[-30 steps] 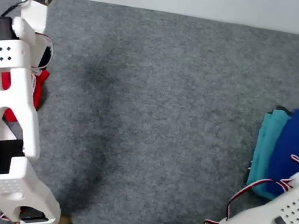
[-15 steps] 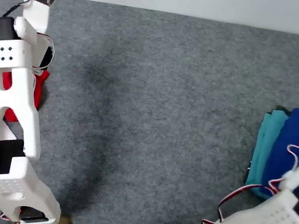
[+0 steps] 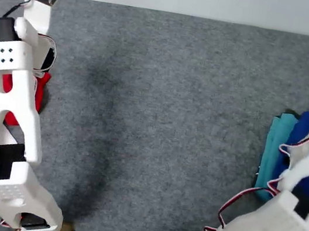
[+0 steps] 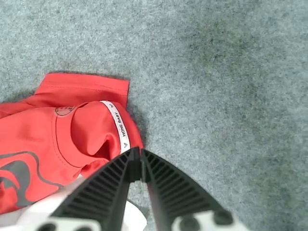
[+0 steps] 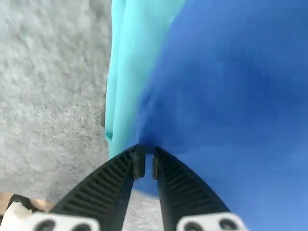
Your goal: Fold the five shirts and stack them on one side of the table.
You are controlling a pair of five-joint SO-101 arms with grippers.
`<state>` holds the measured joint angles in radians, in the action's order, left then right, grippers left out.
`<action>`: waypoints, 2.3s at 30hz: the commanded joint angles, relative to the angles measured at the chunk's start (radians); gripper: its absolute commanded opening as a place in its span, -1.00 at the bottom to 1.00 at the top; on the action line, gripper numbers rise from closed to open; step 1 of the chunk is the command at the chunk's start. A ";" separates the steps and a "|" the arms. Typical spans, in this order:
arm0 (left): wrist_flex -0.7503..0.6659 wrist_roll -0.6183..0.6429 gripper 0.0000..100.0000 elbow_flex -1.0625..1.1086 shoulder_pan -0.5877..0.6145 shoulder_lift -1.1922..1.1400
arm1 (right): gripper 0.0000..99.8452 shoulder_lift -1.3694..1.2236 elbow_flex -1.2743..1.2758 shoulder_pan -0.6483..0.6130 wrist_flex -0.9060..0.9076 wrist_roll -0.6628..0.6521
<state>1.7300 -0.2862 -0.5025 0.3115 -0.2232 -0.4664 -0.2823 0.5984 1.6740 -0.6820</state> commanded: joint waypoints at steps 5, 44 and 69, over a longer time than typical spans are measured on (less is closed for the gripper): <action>0.021 0.003 -0.99 -0.005 -0.006 0.014 | -0.91 -0.035 0.087 -0.031 -0.053 0.060; -0.087 -0.608 -0.59 0.498 0.601 0.212 | -0.91 0.912 0.621 -0.182 0.120 0.068; -0.786 -0.585 -1.00 1.020 0.578 0.270 | -0.92 1.067 0.623 -0.183 0.122 0.120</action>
<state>0.8876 -0.8769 0.5669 0.9022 -0.0345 0.5738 0.3452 0.4250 1.7538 -0.5746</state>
